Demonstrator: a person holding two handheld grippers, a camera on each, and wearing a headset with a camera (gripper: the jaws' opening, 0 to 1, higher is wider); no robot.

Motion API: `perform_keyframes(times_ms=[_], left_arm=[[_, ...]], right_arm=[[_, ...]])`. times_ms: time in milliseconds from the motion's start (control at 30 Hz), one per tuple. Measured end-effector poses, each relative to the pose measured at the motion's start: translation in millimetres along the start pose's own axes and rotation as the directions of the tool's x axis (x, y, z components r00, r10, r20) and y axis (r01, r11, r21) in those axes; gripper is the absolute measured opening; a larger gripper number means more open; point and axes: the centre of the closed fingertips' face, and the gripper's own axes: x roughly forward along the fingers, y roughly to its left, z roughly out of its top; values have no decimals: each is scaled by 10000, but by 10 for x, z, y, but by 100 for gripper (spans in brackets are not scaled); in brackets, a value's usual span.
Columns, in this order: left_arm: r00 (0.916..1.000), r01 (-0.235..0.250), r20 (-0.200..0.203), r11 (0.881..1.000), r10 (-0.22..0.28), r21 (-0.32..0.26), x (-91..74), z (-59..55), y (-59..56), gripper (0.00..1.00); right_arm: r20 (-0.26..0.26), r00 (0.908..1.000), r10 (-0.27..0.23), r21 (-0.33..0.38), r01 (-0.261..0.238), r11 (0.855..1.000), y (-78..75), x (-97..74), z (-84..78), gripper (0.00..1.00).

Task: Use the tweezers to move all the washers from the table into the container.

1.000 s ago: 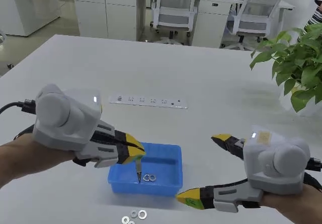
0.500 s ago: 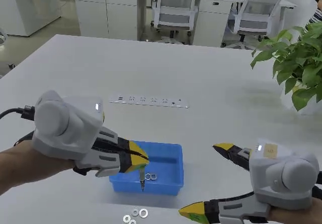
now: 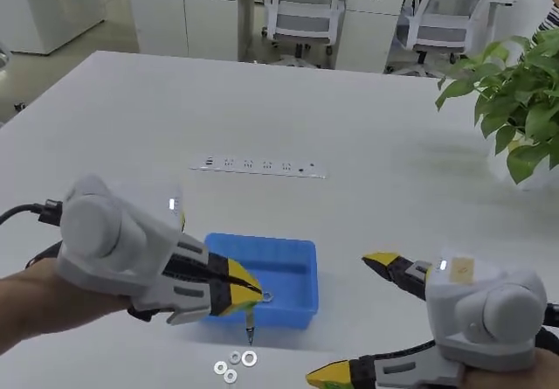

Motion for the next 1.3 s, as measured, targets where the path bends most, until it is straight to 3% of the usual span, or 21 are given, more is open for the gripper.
perform_keyframes(times_ms=[500, 1000, 1300], left_arm=[[9998, 137, -151, 9999, -137, -11, 108, -112, -97, 5], [9989, 207, -417, 9998, -208, -47, 222, -295, -109, 5], [9986, 442, -308, 9989, -436, 174, 234, -288, -101, 5]], right_arm=[[-215, 9996, 175, -32, -176, 9998, 83, 11, -90, 100], [-436, 9987, 260, -25, -261, 9997, 130, -4, -156, 99], [-570, 9973, 465, -27, -467, 9989, 187, 13, -198, 96]])
